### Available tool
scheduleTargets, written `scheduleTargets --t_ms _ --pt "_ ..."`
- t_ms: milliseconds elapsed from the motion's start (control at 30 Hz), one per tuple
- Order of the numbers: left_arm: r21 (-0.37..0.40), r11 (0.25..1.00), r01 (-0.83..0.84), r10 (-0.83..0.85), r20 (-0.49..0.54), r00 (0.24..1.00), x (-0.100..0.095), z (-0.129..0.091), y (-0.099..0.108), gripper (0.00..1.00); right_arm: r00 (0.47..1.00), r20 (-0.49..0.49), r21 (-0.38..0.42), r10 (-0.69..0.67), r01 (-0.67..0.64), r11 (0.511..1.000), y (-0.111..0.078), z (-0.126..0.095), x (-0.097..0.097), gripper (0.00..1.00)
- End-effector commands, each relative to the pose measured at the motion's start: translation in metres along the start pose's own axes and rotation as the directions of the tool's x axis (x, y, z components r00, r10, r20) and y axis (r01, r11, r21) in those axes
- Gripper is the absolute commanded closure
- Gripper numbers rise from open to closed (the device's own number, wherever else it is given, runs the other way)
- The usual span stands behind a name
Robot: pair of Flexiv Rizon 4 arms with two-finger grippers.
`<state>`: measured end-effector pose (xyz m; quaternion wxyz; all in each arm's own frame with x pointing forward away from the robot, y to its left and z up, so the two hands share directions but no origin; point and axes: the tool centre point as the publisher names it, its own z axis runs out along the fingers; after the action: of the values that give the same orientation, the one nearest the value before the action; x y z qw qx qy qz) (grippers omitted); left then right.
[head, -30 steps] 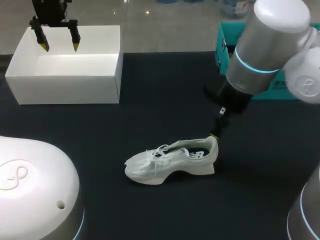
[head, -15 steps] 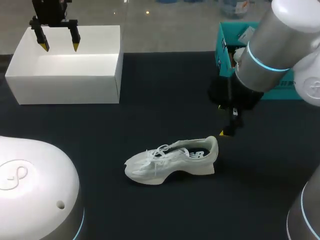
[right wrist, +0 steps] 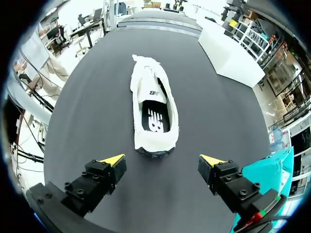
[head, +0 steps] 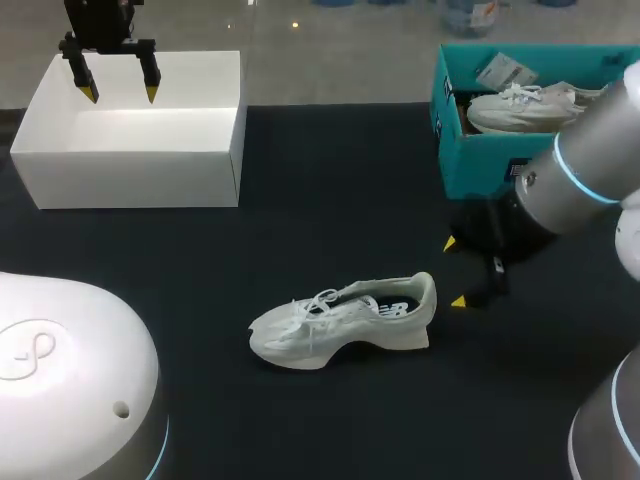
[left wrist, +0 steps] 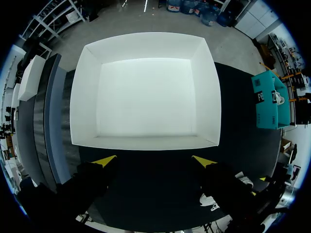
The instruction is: Take the shoe out of the shoebox, open the shoe tongue, remove and reinsert the insole, then place the shoe into the shoebox
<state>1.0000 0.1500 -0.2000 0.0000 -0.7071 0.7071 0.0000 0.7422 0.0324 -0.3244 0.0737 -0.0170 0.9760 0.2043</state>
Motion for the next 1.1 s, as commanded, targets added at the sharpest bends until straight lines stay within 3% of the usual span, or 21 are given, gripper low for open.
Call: scheduleTargets --t_ms 33,500,700,967,1100 --pt "0.000 1.000 0.000 0.000 0.000 1.000 0.000 0.000 0.000 0.00 1.000 0.011 -0.204 -0.014 0.016 0.979 -0.011 0.010 0.008 0.00" --pt "0.000 1.000 0.000 0.000 0.000 1.000 0.000 0.000 0.000 0.00 1.000 0.011 -0.204 -0.014 0.016 0.979 -0.011 0.010 0.008 0.00" --pt "0.000 1.000 0.000 0.000 0.000 1.000 0.000 0.000 0.000 0.00 0.999 0.030 -0.323 0.031 -0.020 0.946 -0.020 0.034 0.008 0.00" --pt "0.000 1.000 0.000 0.000 0.000 1.000 0.000 0.000 0.000 0.00 0.998 -0.063 -0.361 -0.019 -0.006 0.932 -0.022 0.070 0.005 0.00" --pt "0.000 1.000 0.000 0.000 0.000 1.000 0.000 0.000 0.000 0.00 0.997 -0.075 -0.386 -0.026 -0.005 0.922 -0.020 0.077 0.002 0.00"
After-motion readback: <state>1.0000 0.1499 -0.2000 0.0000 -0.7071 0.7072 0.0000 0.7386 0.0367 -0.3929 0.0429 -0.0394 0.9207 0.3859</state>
